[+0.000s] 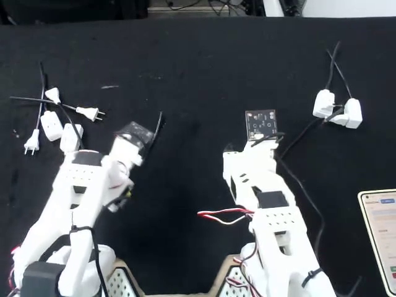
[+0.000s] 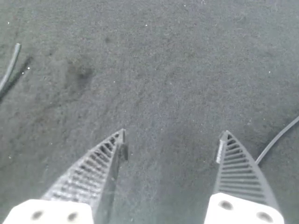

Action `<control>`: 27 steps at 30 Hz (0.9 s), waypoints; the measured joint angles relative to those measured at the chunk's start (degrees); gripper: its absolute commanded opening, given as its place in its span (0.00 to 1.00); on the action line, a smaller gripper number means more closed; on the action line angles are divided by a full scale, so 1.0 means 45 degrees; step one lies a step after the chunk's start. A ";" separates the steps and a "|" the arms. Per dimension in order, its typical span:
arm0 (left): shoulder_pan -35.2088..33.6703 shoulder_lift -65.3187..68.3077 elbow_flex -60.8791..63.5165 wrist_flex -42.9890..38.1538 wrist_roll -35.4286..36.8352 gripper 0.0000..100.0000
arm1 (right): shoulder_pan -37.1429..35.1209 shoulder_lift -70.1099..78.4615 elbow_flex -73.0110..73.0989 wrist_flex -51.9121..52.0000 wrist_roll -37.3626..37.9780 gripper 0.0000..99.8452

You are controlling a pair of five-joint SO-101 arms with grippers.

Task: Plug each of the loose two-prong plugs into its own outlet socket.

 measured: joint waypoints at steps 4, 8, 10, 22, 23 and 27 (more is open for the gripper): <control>0.0645 0.0000 -0.0508 0.0918 0.0586 0.07 | 0.0000 0.0000 0.0000 0.0000 0.0000 0.30; 0.0684 0.0000 -0.0606 0.0860 0.0645 0.10 | 0.0000 0.0000 0.0000 0.0000 0.0000 0.30; 0.0508 0.0020 -0.0606 0.0410 0.0645 0.19 | 0.0000 0.0000 0.0000 0.0000 0.0000 0.30; -0.1328 0.0039 -0.0606 -0.0586 -0.1446 0.24 | -0.0059 0.0000 0.0000 0.0000 0.0000 0.30; -0.1368 0.0137 -0.0606 -0.0586 -0.1504 0.24 | -0.0059 0.0000 0.0000 0.0000 0.0000 0.30; -0.1407 0.0938 -0.0606 -0.1328 -0.1602 0.24 | -0.0059 0.0000 0.0000 0.0000 0.0000 0.30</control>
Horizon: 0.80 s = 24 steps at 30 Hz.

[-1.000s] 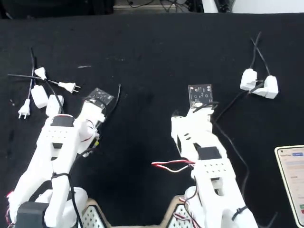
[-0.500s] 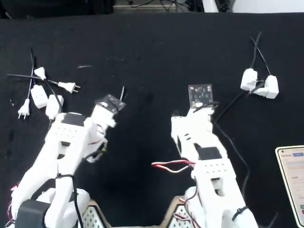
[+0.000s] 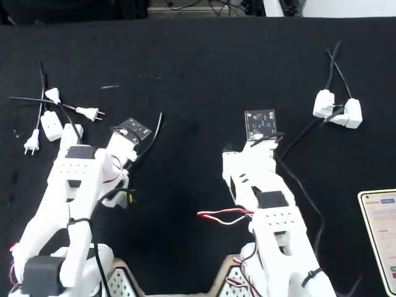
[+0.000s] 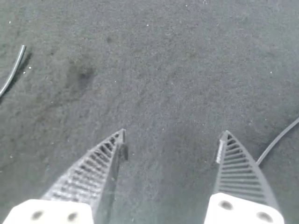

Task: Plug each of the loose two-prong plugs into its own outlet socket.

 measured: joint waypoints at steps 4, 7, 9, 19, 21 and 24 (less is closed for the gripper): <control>-0.0508 0.1250 -0.0586 -0.1328 0.0000 0.24 | 0.0000 0.0000 0.0000 0.0000 0.0000 0.30; -0.1055 0.2598 -0.0664 -0.1543 0.0000 0.24 | 0.0000 0.0000 0.0000 0.0000 0.0000 0.30; -0.1387 0.3048 -0.1172 -0.1641 -0.0039 0.24 | 0.0000 0.0000 0.0000 0.0000 0.0000 0.30; -0.1719 0.3829 -0.2071 -0.1504 -0.0020 0.10 | 0.0000 0.0000 0.0000 0.0000 0.0000 0.30; -0.1680 0.3829 -0.2227 -0.0938 -0.0020 0.02 | 0.0000 0.0000 0.0000 0.0000 0.0000 0.30; -0.1250 0.3556 -0.2305 0.0078 0.0078 0.03 | 0.0000 0.0000 0.0000 0.0000 0.0000 0.30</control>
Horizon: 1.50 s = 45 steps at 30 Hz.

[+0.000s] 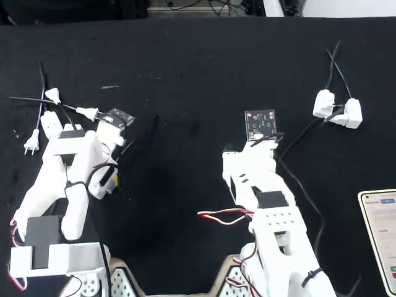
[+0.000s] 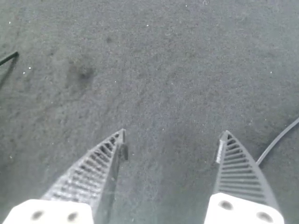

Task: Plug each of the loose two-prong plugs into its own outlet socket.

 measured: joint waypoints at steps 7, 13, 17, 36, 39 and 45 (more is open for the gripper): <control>0.1309 -0.1250 0.0000 0.1446 0.1602 0.03 | 0.0000 0.0000 0.0000 0.0000 0.0000 0.30; 0.3184 -0.2481 0.0078 0.0957 0.5509 0.07 | 0.0000 0.0000 0.0000 0.0000 0.0000 0.30; 0.4786 -0.2774 0.1270 0.0176 0.7111 0.12 | 0.0000 0.0000 0.0000 0.0000 0.0000 0.30; 0.1192 -0.2833 0.1973 -0.1582 0.5314 0.20 | 0.0000 0.0000 0.0000 0.0000 0.0000 0.30; 0.0332 -0.2833 0.1973 -0.1778 0.4669 0.20 | 0.0000 0.0000 0.0000 0.0000 0.0000 0.30; -0.0488 -0.2833 0.1895 -0.1778 0.4278 0.20 | 0.0000 0.0000 0.0000 0.0000 0.0000 0.30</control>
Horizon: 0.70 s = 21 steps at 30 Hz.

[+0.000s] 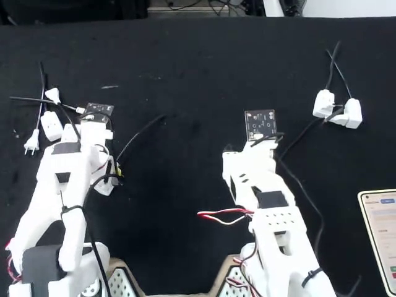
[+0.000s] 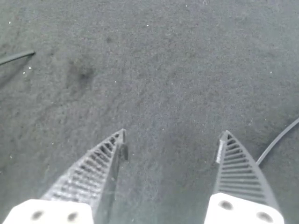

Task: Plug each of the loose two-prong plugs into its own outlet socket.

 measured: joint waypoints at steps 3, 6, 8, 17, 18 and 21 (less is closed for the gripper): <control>0.0000 0.0000 -0.0527 0.0332 0.0000 0.20 | 0.0000 0.0000 0.0000 0.0000 0.0000 0.30; 0.0020 0.0000 -0.1270 0.1016 0.0000 0.20 | 0.0000 0.0000 0.0000 0.0000 0.0000 0.30; 0.0020 0.0000 -0.1875 0.1602 0.0000 0.20 | 0.0000 0.0000 0.0000 0.0000 0.0000 0.30; -0.1055 0.0000 -0.2286 -0.0274 -0.0039 0.20 | 0.0000 0.0000 0.0000 0.0000 0.0000 0.30; -0.1348 0.0000 -0.2090 -0.0762 -0.0156 0.20 | 0.0000 0.0000 0.0000 0.0000 0.0000 0.30; -0.1993 0.0000 -0.1387 -0.2012 -0.1192 0.20 | 0.0000 0.0000 0.0000 0.0000 0.0000 0.30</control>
